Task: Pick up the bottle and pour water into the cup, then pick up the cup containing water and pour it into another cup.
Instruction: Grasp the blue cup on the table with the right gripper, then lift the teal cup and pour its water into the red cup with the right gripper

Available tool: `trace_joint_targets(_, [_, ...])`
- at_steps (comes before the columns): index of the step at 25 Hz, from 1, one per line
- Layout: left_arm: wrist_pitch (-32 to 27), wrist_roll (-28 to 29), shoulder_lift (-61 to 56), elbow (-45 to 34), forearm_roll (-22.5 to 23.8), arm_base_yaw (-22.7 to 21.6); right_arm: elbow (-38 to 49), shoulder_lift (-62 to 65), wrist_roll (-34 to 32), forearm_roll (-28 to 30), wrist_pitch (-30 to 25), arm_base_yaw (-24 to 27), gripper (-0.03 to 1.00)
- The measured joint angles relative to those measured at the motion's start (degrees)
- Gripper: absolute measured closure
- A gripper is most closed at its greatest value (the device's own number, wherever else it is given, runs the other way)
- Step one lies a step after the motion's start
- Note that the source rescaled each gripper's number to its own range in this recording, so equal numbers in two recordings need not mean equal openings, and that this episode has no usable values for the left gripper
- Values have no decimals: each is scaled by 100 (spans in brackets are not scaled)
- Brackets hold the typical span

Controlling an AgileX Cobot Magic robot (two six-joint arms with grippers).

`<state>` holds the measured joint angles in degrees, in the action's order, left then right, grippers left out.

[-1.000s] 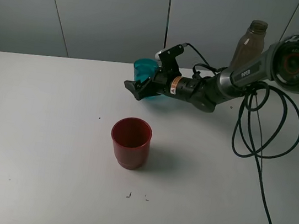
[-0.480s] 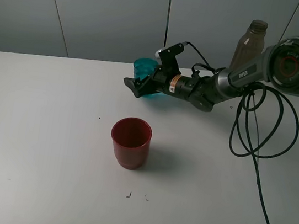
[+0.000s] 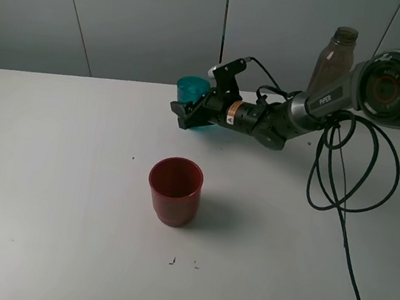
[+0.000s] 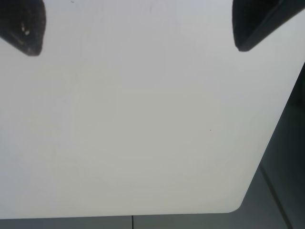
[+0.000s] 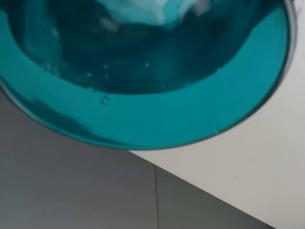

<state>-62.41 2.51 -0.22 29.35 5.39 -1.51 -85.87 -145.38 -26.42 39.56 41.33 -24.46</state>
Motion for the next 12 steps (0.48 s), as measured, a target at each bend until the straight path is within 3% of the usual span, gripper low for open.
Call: trace_joint_targets(12, [0, 0, 0, 0, 0, 0, 437, 507, 323, 78, -84, 0, 92])
